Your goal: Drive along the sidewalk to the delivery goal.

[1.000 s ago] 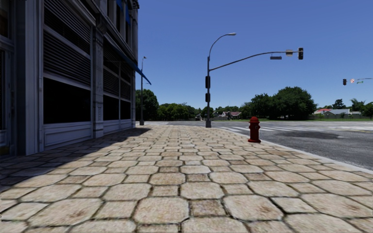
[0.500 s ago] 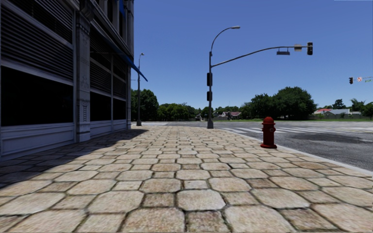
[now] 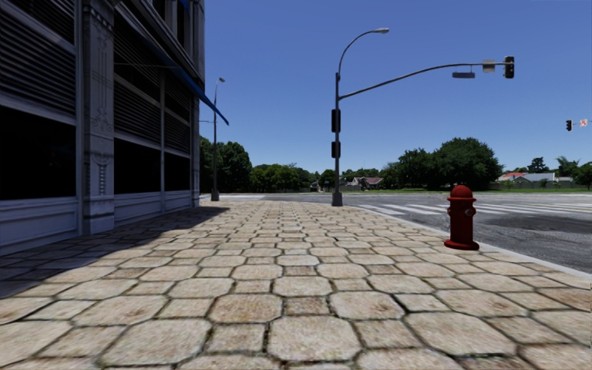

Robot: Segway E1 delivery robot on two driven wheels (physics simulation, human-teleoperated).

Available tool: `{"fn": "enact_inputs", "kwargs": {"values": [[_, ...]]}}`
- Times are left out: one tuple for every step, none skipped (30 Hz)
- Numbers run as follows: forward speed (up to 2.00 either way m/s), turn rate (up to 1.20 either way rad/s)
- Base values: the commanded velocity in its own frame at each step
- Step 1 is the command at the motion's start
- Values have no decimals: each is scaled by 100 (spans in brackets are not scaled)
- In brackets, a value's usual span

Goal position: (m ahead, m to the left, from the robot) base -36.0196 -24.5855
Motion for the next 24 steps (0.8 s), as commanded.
{"fn": "enact_inputs", "kwargs": {"values": [[200,0],[200,0],[200,0],[200,0],[200,0],[200,0],[200,0],[200,0],[200,0],[200,0],[200,0],[200,0],[200,0],[200,0],[200,0],[200,0],[200,0],[200,0],[200,0],[200,0],[200,0],[200,0],[200,0],[200,0]]}}
